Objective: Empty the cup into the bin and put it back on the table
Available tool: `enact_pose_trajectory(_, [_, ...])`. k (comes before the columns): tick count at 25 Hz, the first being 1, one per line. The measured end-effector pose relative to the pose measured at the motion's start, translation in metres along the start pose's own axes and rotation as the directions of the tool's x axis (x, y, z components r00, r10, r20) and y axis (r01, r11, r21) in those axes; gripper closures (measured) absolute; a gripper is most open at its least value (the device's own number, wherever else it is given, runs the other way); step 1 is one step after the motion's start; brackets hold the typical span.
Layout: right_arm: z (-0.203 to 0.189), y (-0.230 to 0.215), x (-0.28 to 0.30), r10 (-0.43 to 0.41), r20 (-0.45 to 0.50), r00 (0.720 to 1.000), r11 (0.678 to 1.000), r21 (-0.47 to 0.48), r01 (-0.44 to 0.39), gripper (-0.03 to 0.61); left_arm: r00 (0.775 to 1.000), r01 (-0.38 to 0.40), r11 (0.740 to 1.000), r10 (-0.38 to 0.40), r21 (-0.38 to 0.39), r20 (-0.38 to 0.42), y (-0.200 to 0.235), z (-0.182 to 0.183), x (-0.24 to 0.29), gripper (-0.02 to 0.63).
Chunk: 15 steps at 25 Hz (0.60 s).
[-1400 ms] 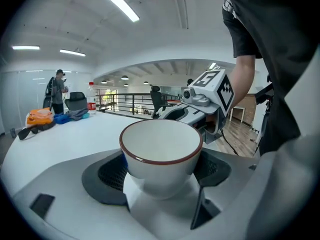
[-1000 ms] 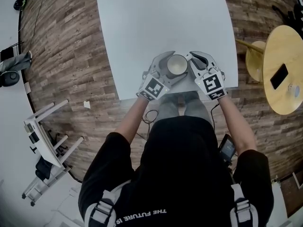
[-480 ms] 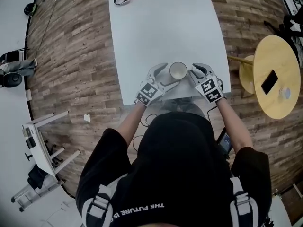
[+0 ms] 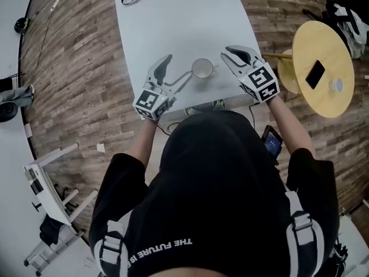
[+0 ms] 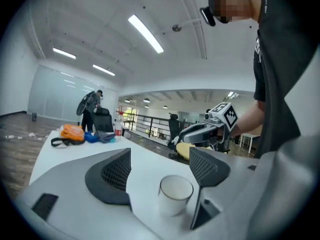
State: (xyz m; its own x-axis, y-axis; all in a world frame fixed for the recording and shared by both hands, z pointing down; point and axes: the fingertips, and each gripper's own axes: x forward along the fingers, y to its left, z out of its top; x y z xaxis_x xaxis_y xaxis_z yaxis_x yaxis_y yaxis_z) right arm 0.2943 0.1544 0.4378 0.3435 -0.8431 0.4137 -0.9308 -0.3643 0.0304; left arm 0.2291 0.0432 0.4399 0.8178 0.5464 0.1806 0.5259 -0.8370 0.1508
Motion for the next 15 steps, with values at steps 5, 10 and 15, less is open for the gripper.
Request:
enact_pose_trajectory(5, [0.122, -0.002, -0.041, -0.078, 0.32, 0.944, 0.995, -0.029, 0.092, 0.498, 0.983, -0.127, 0.989, 0.117, 0.07, 0.139, -0.004, 0.085, 0.001, 0.592])
enact_pose_trajectory(10, [0.148, 0.007, -0.049, -0.141, 0.388, 0.911, 0.989, 0.009, 0.149, 0.563, 0.949, -0.266, 0.963, 0.252, 0.052, 0.189, -0.003, 0.121, -0.001, 0.592])
enact_pose_trajectory(15, [0.13, 0.009, -0.049, -0.187, 0.345, 0.92, 0.982, 0.08, 0.17, 0.563, 0.944, -0.278, 0.96, 0.268, 0.027, 0.191, -0.01, 0.125, -0.001, 0.594])
